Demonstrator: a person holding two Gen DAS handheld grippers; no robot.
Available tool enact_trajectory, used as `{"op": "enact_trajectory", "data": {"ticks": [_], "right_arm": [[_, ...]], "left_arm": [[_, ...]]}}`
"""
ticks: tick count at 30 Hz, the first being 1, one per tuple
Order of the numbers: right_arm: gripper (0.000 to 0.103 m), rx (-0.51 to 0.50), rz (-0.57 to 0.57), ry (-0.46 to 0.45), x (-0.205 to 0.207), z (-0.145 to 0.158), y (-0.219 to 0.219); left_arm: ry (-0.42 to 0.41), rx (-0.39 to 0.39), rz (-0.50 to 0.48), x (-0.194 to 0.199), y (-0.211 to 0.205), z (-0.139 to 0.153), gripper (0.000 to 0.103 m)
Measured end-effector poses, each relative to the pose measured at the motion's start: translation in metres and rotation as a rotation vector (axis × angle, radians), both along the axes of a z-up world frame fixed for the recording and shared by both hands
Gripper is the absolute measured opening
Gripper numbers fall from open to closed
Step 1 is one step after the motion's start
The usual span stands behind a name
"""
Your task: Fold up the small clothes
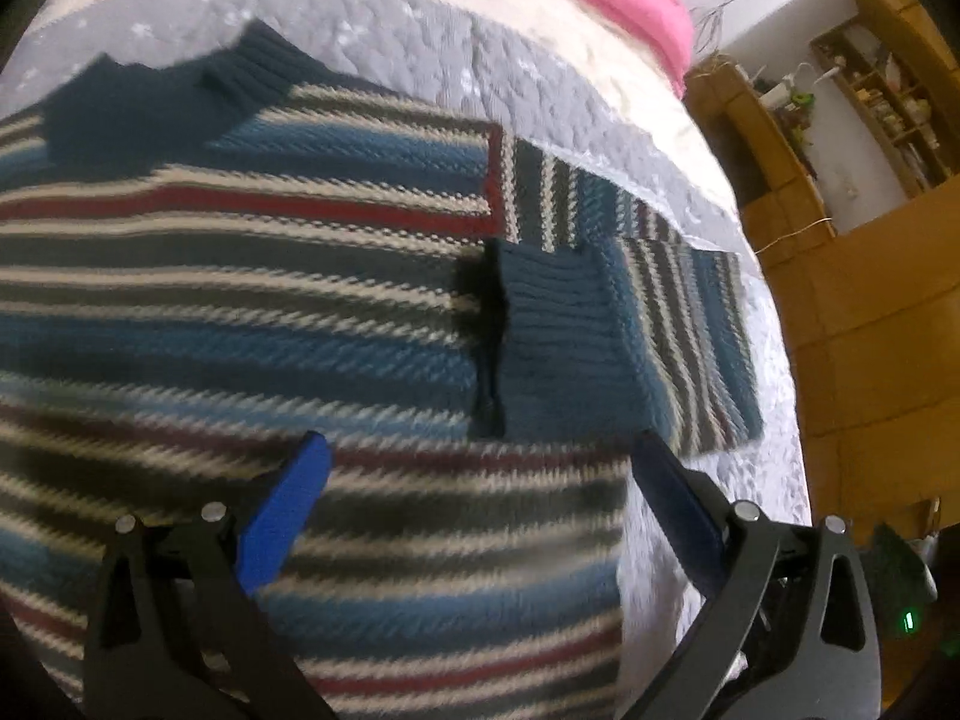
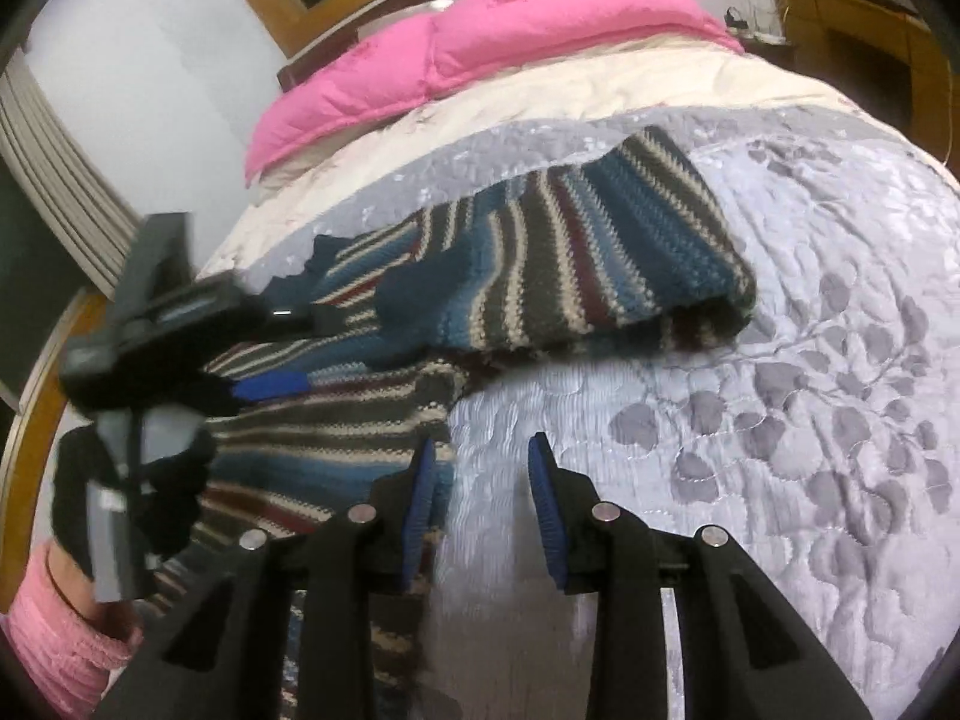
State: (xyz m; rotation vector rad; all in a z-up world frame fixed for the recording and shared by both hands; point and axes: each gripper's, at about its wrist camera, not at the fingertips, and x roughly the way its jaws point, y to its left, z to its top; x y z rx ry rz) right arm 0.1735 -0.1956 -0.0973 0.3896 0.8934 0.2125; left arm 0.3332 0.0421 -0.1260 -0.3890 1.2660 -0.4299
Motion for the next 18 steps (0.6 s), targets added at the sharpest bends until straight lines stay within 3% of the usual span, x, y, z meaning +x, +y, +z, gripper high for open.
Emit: {"op": "enact_trajectory", "data": {"ticks": [4,8,10,11,12,14,17,18], "right_arm": [[0.040,-0.015,-0.008,-0.015,0.007,0.002,-0.003],[0.040,0.005,-0.027,-0.047,0.012,0.001,-0.009],[0.041,0.025,-0.043,-0.064,0.007,-0.005,-0.018],[0.041,0.031,-0.051,-0.072,0.003,-0.009,-0.021],[0.041,0.035,-0.057,-0.075,0.002,-0.013,-0.022],[0.041,0.047,-0.064,-0.078,-0.003,-0.020,-0.027],[0.041,0.061,-0.069,-0.067,-0.005,-0.028,-0.031],[0.041,0.063,-0.071,-0.069,-0.005,-0.028,-0.032]], "left_arm": [[0.009,-0.007,0.031,0.017,-0.017,-0.012,0.099],[-0.006,0.004,-0.004,0.025,-0.039,-0.008,0.098],[-0.019,0.013,-0.039,0.025,-0.054,-0.007,0.077],[-0.017,0.013,-0.053,0.026,-0.061,-0.007,0.057],[-0.012,0.015,-0.052,0.028,-0.065,-0.006,0.052],[-0.023,-0.016,-0.031,0.028,-0.067,-0.007,0.031],[-0.046,-0.052,-0.009,0.027,-0.062,-0.002,0.015],[-0.057,-0.070,-0.001,0.026,-0.059,0.003,0.014]]}}
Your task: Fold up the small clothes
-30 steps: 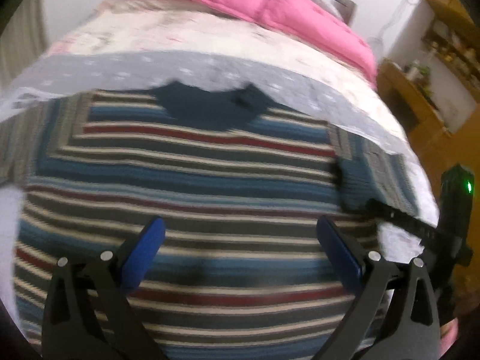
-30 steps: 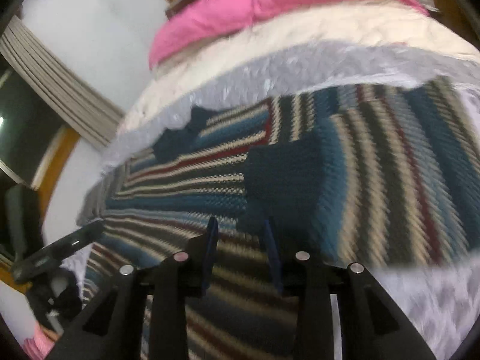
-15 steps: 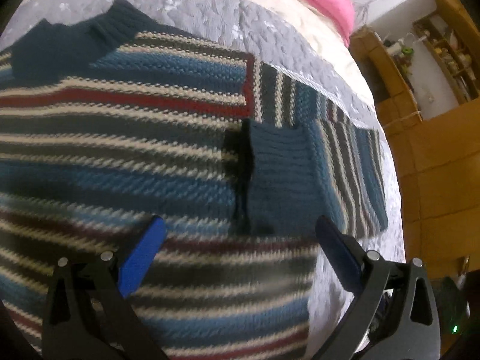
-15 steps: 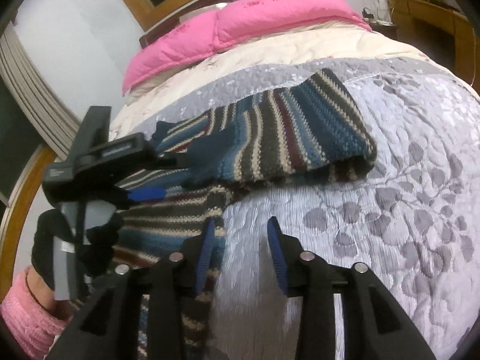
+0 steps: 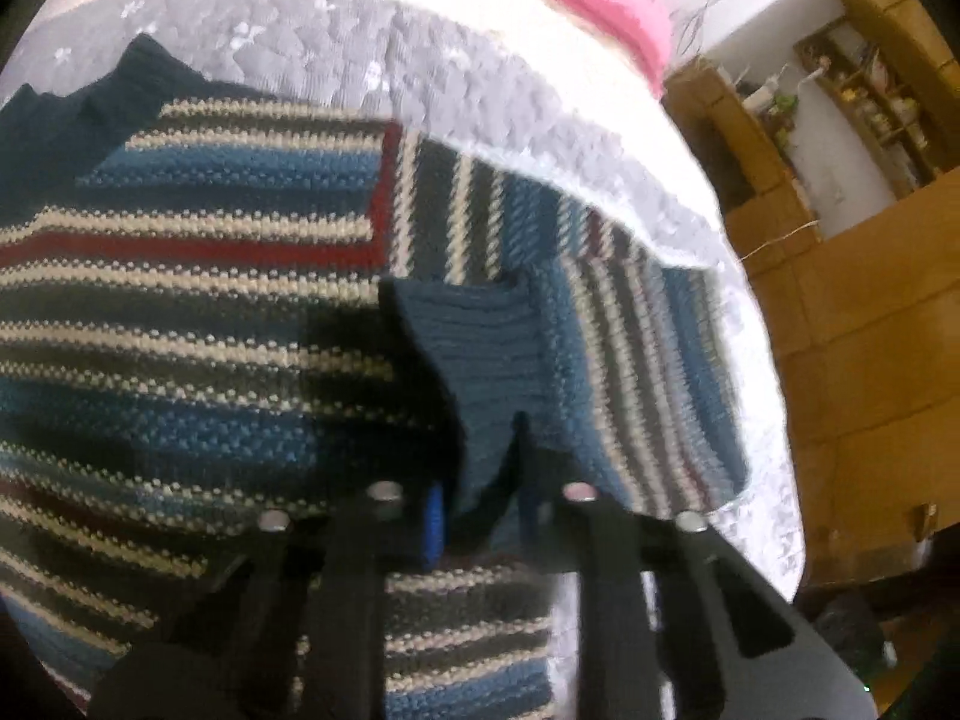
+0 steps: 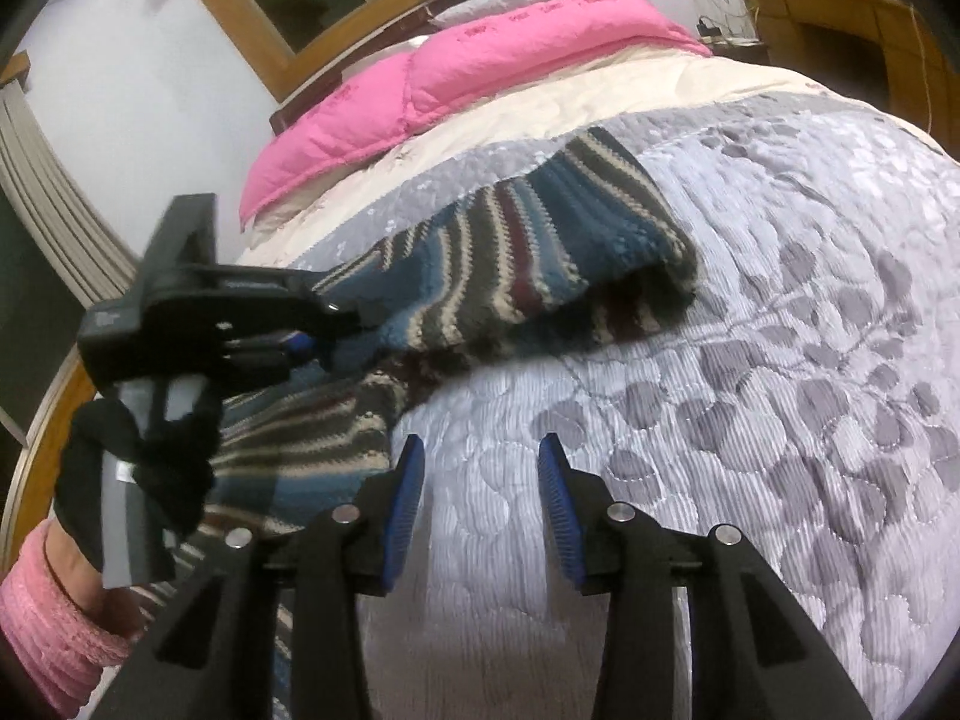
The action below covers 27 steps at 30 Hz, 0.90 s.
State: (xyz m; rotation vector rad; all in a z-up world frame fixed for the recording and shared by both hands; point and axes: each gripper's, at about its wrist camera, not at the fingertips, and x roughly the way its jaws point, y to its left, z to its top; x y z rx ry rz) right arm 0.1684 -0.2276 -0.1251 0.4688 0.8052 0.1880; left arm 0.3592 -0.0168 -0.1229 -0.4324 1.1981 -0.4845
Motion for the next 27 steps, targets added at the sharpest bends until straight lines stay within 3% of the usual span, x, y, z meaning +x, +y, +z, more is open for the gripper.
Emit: {"op": "enact_trajectory", "data": {"ticks": [8,15,22,27], "right_arm": [[0.041,-0.040,-0.006,-0.019,-0.005,0.024,0.003],[0.041,-0.061,0.012,-0.008,0.008,0.047,0.011],[0.041,-0.084,0.091,0.025,0.059,0.060,0.046],[0.041,-0.083,0.176,0.087,0.106,0.052,0.088]], "left_arm": [[-0.148,-0.049,0.049,-0.005,0.045,0.064,0.010],[-0.205,0.010,0.143,-0.009,0.129,0.099,0.010],[-0.205,0.075,0.247,-0.014,0.212,0.108,0.010],[-0.169,0.093,0.288,-0.011,0.254,0.092,0.010]]}}
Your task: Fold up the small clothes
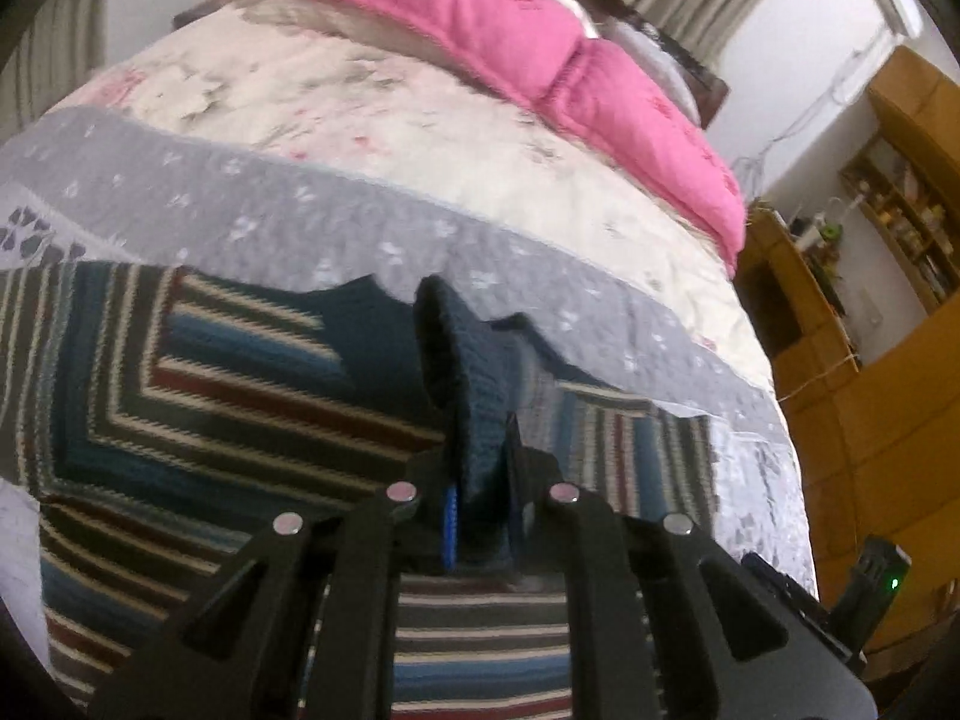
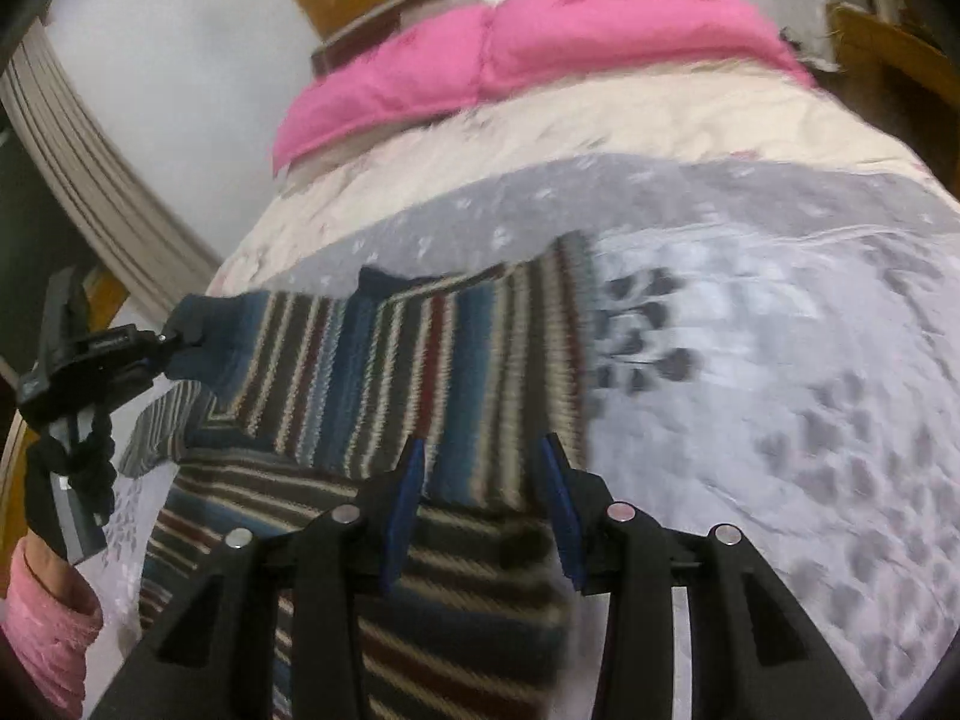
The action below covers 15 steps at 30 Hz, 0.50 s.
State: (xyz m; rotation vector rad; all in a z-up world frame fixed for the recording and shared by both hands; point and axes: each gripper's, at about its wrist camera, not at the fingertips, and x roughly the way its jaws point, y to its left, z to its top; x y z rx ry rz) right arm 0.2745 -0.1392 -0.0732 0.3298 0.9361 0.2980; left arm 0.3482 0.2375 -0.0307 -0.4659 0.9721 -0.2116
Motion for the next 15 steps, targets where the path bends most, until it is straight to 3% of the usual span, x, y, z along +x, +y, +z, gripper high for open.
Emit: {"op": "enact_trajectory", "data": {"ticks": [4,7,11,15], "right_arm": [[0.040,-0.038,0.009,0.088,0.027,-0.028,0.022],[0.039,-0.009,-0.015,0.125,0.029,-0.045,0.022],[0.039,-0.020,0.008,0.131,0.029,-0.061,0.026],[0.039,-0.072,0.027,0.125,0.029,-0.065,0.035]], "left_arm": [[0.048,0.006,0.025,0.008,0.020,-0.028,0.011],[0.092,0.051,0.035,0.017,0.029,-0.054,0.012],[0.150,0.118,0.053,0.021,0.044,-0.092,0.021],[0.149,0.200,0.094,0.014,0.067,-0.105,0.024]]}}
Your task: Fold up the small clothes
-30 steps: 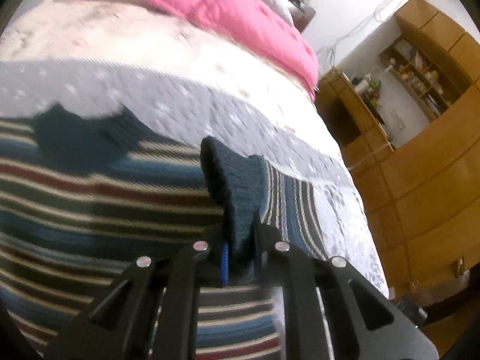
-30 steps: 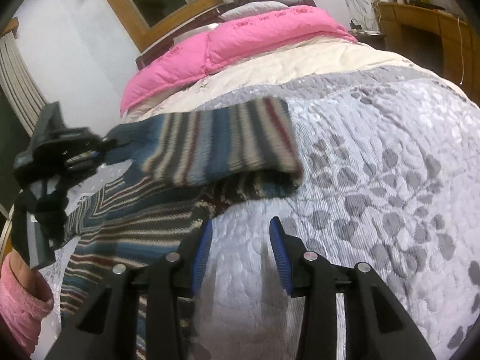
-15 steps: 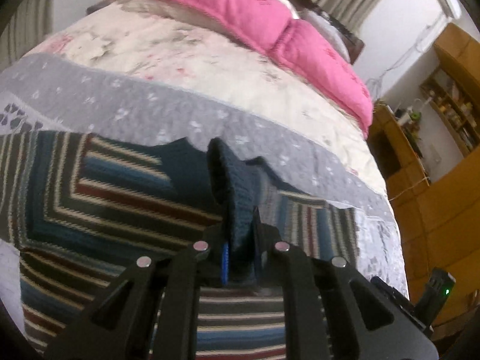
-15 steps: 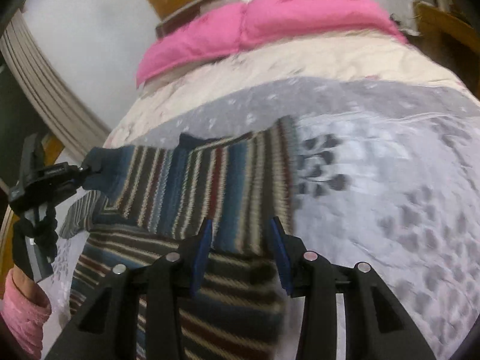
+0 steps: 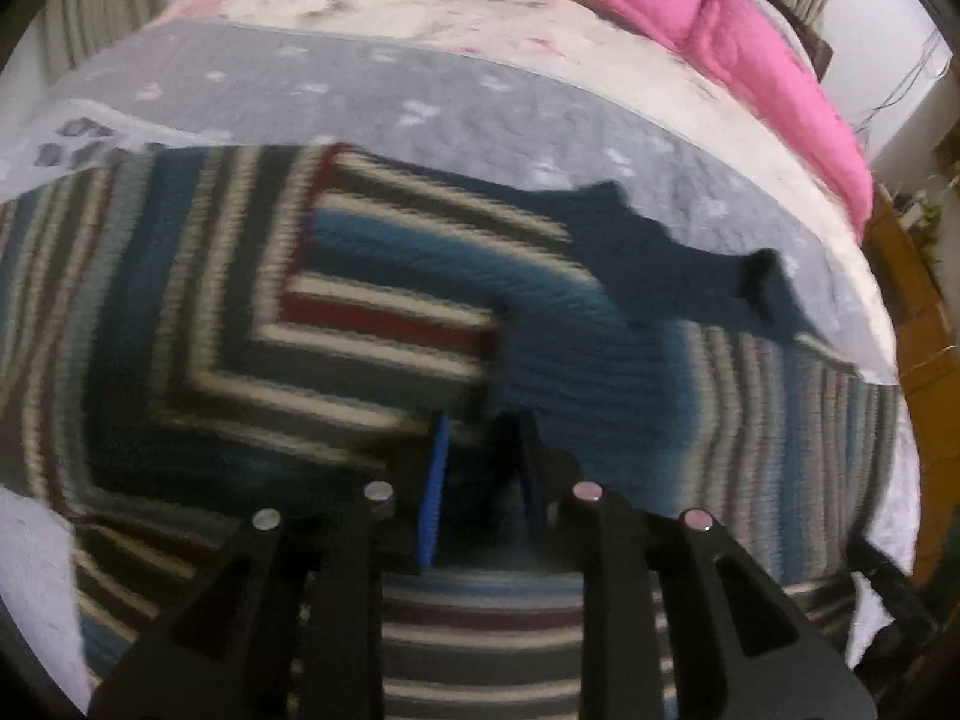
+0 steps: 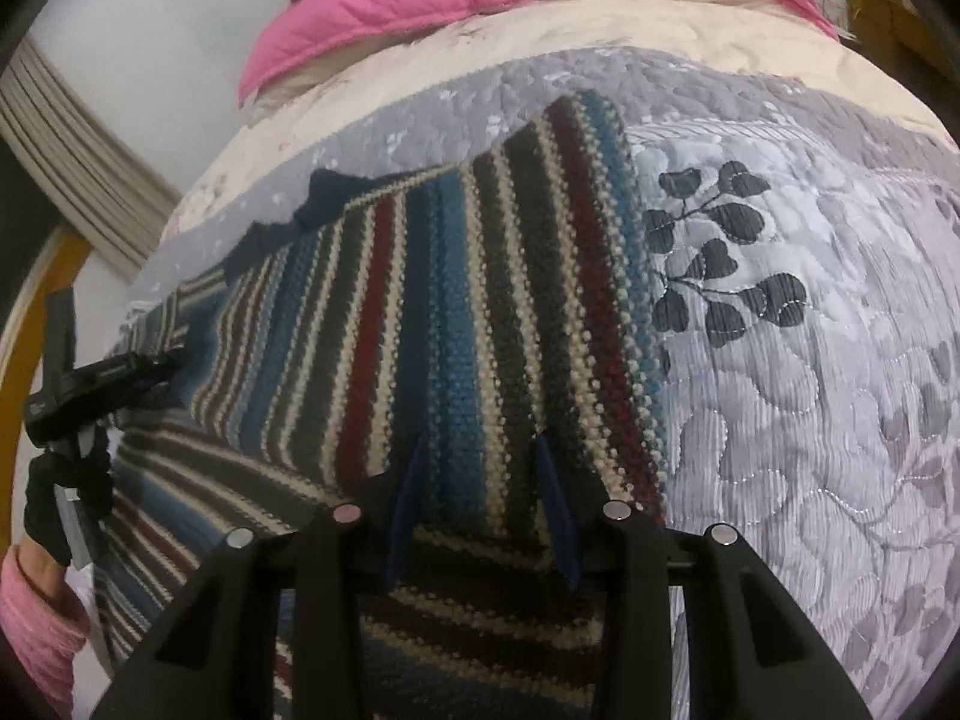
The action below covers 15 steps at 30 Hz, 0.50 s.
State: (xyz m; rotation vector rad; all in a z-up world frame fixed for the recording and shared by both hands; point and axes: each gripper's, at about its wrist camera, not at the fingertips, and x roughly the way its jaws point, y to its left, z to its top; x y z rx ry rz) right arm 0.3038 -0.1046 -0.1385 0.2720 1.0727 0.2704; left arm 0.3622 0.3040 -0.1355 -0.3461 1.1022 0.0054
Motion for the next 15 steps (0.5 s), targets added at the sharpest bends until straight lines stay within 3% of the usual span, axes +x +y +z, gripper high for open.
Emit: {"op": "enact_trajectory", "data": {"ticks": [2,5,9,12,15], "right_arm": [[0.039,-0.014,0.001,0.014,0.003,0.001,0.003],[0.040,-0.026,-0.016,0.025,0.003,0.018,0.008],[0.042,-0.028,0.012,-0.014,0.004,0.039,0.031],[0.042,-0.056,0.046,0.018,0.008,0.034,0.051],[0.042,-0.089,0.030,0.070,0.011,0.015,0.057]], "left_arm": [[-0.002,0.041,0.035,-0.006,0.015,0.004,0.020],[-0.051,0.036,0.047,-0.014,0.023,0.024,0.020],[-0.118,0.015,-0.041,-0.021,-0.008,0.053,0.022],[-0.091,-0.041,-0.115,-0.018,-0.038,0.049,0.034],[-0.026,-0.016,-0.123,-0.013,-0.053,0.027,0.033]]}}
